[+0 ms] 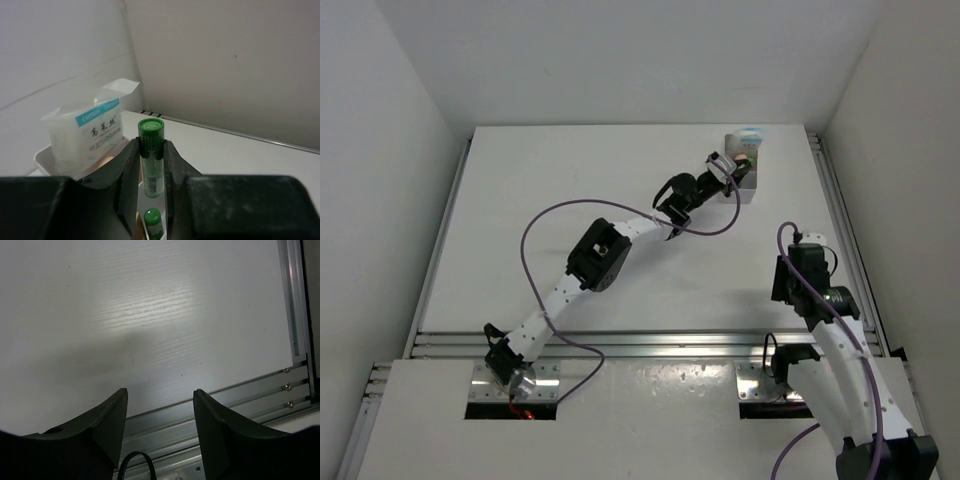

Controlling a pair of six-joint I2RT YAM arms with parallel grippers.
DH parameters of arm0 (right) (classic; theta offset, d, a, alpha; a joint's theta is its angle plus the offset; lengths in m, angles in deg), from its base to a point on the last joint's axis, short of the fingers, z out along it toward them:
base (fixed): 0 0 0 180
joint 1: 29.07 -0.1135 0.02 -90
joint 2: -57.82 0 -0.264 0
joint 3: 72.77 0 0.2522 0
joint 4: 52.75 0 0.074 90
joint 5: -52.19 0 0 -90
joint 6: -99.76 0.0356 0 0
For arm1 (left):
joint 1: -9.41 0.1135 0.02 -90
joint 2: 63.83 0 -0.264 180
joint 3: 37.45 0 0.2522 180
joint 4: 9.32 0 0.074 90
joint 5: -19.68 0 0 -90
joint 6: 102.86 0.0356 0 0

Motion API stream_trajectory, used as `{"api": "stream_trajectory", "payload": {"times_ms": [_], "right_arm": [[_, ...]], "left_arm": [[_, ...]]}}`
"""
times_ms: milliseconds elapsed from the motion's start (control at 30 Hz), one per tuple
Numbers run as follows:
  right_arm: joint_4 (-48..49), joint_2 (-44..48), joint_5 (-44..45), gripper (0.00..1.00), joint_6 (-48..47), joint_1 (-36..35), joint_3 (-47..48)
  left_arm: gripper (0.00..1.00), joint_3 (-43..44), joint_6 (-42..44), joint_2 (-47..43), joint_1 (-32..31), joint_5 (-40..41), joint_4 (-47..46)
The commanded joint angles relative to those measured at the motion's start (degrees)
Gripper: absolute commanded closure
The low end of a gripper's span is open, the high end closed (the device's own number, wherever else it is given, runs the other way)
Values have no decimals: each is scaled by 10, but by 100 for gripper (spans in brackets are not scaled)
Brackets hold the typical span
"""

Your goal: Organize the makeup

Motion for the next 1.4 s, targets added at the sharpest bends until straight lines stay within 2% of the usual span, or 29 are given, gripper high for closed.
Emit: {"api": "stream_trajectory", "payload": {"times_ms": [0,167,367,733,1367], "right_arm": [[-35,-7,-6,45,-17,2,48],[-46,-21,-5,45,-45,3,70],[-55,-14,5,45,-62,1,70],[-57,-10,19,45,-90,2,65],[-67,2,24,42,-123,2,68]], "left_arm": [[100,22,-8,7,7,23,-88],[100,35,-27,37,1,9,-78],[100,118,-33,88,-9,43,-51],[100,106,-39,99,-20,-1,-7],[100,105,1,120,-26,87,-19]]}}
